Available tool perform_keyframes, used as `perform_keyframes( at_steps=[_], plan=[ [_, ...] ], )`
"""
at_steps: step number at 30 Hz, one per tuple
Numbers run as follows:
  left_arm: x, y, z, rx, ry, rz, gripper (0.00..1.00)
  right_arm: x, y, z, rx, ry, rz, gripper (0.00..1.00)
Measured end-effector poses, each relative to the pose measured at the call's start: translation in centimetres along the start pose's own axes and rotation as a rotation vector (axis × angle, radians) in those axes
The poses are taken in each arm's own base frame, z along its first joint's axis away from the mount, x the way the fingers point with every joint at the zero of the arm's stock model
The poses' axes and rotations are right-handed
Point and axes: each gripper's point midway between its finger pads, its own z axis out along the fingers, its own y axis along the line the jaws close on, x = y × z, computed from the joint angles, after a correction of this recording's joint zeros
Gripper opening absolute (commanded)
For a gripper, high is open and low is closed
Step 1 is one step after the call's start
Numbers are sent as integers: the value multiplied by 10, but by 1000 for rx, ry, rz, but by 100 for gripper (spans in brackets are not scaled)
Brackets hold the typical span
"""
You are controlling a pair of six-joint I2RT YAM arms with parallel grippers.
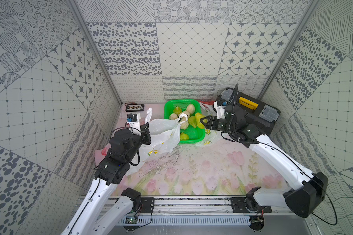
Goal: Place the pears into plastic bags & tie knots
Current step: Pick up the pear from the basket, then place the pear in the plastic bag.
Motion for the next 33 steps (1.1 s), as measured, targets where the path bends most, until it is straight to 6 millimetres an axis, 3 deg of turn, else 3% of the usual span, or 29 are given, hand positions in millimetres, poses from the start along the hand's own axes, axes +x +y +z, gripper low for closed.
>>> perform_keyframes(
  at_steps=[3,6,9,12,16,18,20,23,27,33],
  plan=[
    [1,-2,0,11,3,-11,0,-6,56,-10,-150,-41,-68,24],
    [1,-3,0,19,4,-26,0,-12,113,0,-288,-51,-112,24],
    [1,-4,-2,29,-2,-39,0,-10,157,29,-399,-39,-120,23],
    [-1,-6,-6,40,-15,-54,0,11,178,72,-451,13,-113,23],
    [-6,-7,-14,51,-39,-71,0,65,172,130,-444,136,-96,22],
    [-8,-8,-17,56,-47,-77,0,97,158,157,-411,209,-89,22],
    [-8,-8,-18,60,-47,-80,0,124,143,171,-377,265,-89,22],
    [-6,-8,-17,62,-40,-82,0,150,120,176,-313,324,-115,24],
    [1,-7,-14,59,-21,-79,0,159,101,176,-246,345,-171,32],
    [8,-7,-9,54,-1,-63,0,167,88,168,-186,428,-244,71]
  ],
)
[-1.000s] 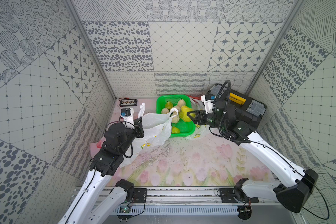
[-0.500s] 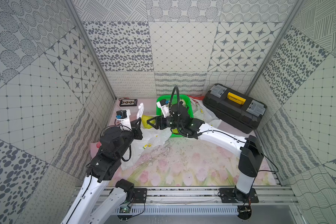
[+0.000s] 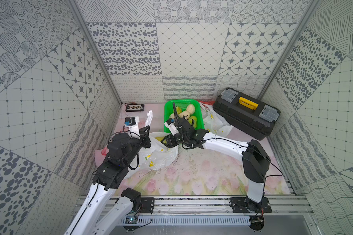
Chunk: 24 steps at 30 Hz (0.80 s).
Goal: Place the pears into plastic bags & tie knots
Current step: Place the pear in the plastic bag, then pick up the pear from the basket.
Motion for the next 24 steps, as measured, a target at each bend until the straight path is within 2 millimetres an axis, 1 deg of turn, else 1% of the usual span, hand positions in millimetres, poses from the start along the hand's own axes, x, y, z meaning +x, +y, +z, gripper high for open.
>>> perform_keyframes(
  at_steps=[2,4,5,8,10,11,13,14,15,16,17,18,19,20,22,24],
  plan=[
    [1,0,2,-2,6,4,0,-1,0,-5,2,16,-10,76],
    [3,1,4,-7,12,8,0,-5,2,-16,-8,27,-10,77],
    [3,2,5,-12,14,9,0,-9,3,-22,-16,23,-6,77],
    [8,5,9,-27,31,9,0,-38,7,-53,-42,-32,6,74],
    [10,7,12,-41,39,10,0,-63,8,-82,-58,-104,18,70],
    [12,10,13,-54,46,10,0,-77,5,-101,-62,-153,34,67],
    [14,17,13,-96,54,5,0,-100,-7,-136,-52,-245,79,57],
    [14,23,11,-128,51,-1,0,-111,-20,-155,-28,-296,117,52],
    [12,29,7,-165,45,-7,0,-120,-38,-172,5,-345,159,51],
    [10,34,4,-194,38,-12,0,-123,-53,-182,36,-372,195,50],
    [7,39,-1,-226,24,-20,0,-125,-74,-192,90,-398,232,50],
    [4,44,-5,-254,10,-26,0,-124,-96,-196,149,-413,268,51],
    [1,47,-9,-275,-3,-33,0,-120,-112,-194,198,-407,293,51],
    [-1,51,-13,-297,-15,-42,0,-112,-126,-187,240,-384,314,52],
    [-4,56,-20,-330,-35,-56,0,-93,-142,-160,302,-306,339,57],
    [-6,61,-24,-357,-47,-68,0,-67,-155,-126,360,-203,345,62]
  ],
)
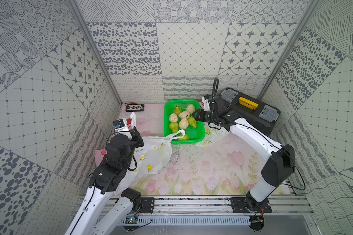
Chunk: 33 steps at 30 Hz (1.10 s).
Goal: Place the pears into plastic bags & tie knots
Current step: Pick up the pear from the basket.
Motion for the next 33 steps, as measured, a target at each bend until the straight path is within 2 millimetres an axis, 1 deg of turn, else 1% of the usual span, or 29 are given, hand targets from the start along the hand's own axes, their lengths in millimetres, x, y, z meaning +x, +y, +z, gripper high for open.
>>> perform_keyframes(
  at_steps=[3,5,8,13,16,18,19,21,23,24,25,27,29,30,33],
  plan=[
    [1,3,1,-16,3,-4,0,42,-15,38,96,124,-39,68],
    [1,3,1,-16,3,-8,0,65,-21,54,142,193,-64,71],
    [2,2,1,-11,6,-8,0,87,-24,73,185,264,-104,75],
    [6,-4,5,14,24,-5,0,106,-18,96,202,324,-148,80],
    [10,-8,8,30,42,0,0,115,-16,109,204,352,-158,80],
    [12,-10,9,40,53,2,0,121,-15,119,204,367,-160,77],
    [13,-11,10,45,57,3,0,122,-16,124,206,371,-159,72],
    [16,-14,11,61,70,5,0,122,-16,129,202,376,-158,59],
    [18,-17,13,72,80,7,0,120,-15,129,201,368,-159,47],
    [19,-18,13,78,86,9,0,118,-16,127,200,362,-164,44],
    [20,-19,13,82,89,9,0,118,-17,126,201,356,-163,43],
    [22,-22,15,94,101,11,0,116,-19,117,194,337,-164,41],
    [25,-25,17,105,117,14,0,109,-20,100,173,302,-152,39],
    [27,-28,19,117,130,16,0,102,-19,88,157,270,-143,37],
    [30,-37,24,148,167,21,0,70,-16,45,99,149,-105,36]
  ],
)
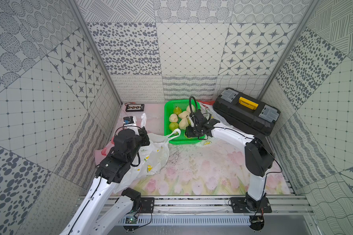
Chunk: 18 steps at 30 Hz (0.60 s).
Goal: Place the pears into plastic bags & tie knots
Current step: Pick up the pear from the basket, then place the pear in the plastic bag.
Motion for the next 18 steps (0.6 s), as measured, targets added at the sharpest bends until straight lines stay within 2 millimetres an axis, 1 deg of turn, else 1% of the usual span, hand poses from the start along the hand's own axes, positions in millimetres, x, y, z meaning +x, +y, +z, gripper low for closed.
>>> perform_keyframes(
  at_steps=[3,4,5,6,7,8,10,11,12,15,16,18],
  plan=[
    [0,-10,5,33,51,8,0,-27,6,-49,-85,-140,27,35],
    [1,-12,5,39,63,10,0,-32,10,-60,-116,-170,31,35],
    [-1,-14,4,48,71,12,0,-36,19,-74,-160,-199,31,35],
    [-3,-16,2,56,75,15,0,-39,32,-84,-212,-220,26,35],
    [-4,-18,0,64,78,17,0,-39,46,-92,-260,-233,17,35],
    [-5,-19,-2,71,81,17,0,-39,66,-97,-319,-242,0,35],
    [-4,-21,-5,84,87,21,0,-31,106,-103,-430,-233,-42,35],
    [-3,-22,-6,91,92,23,0,-24,130,-105,-491,-218,-67,34],
    [-2,-22,-7,93,99,25,0,-20,154,-104,-549,-199,-90,34],
    [2,-23,-10,104,116,30,0,-12,211,-95,-693,-149,-133,33],
    [3,-23,-11,108,120,34,0,-8,224,-90,-728,-126,-140,33],
    [5,-23,-12,113,125,37,0,4,239,-74,-771,-72,-154,33]
  ],
)
